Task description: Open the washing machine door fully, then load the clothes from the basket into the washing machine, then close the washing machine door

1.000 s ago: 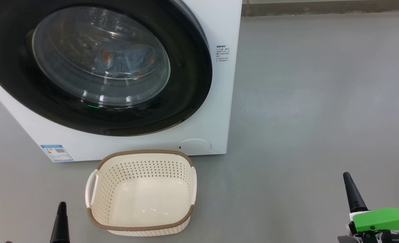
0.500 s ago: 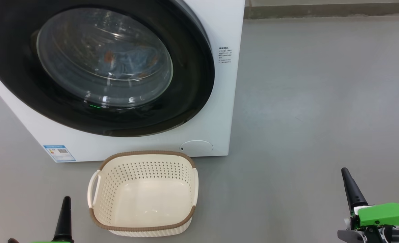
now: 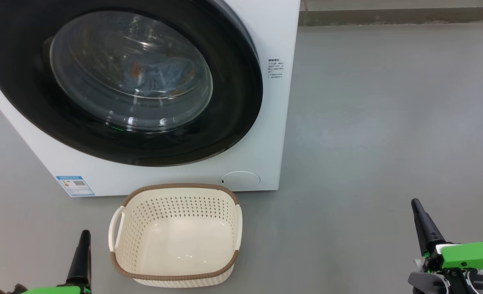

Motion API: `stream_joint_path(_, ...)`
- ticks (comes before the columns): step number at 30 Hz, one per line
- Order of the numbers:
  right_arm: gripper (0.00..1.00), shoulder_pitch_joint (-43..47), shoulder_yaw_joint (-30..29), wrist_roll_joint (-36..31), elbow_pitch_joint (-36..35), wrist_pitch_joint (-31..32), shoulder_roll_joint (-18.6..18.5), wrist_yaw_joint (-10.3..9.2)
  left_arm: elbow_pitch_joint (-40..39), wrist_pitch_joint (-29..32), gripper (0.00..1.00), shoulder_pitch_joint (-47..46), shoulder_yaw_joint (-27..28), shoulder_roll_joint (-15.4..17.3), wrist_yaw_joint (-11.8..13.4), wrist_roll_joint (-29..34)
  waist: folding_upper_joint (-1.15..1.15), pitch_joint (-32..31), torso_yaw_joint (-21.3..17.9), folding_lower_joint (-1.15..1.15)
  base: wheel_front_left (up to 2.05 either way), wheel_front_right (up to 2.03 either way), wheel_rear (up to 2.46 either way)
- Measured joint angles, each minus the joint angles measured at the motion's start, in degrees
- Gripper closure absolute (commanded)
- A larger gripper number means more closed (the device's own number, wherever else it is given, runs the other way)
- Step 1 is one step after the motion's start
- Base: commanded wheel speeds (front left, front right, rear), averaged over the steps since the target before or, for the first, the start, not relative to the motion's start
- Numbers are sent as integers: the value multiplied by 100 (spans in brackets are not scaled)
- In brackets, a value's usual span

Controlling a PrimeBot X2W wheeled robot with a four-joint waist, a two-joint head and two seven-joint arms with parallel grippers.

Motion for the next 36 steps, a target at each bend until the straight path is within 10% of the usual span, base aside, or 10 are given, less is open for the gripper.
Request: stream_joint_path(36,100,-6,-94,666,2,193,-1,-9,-21,161,100,-30,-60,-5,0,-745,0,-33,36,0,0,0,0)
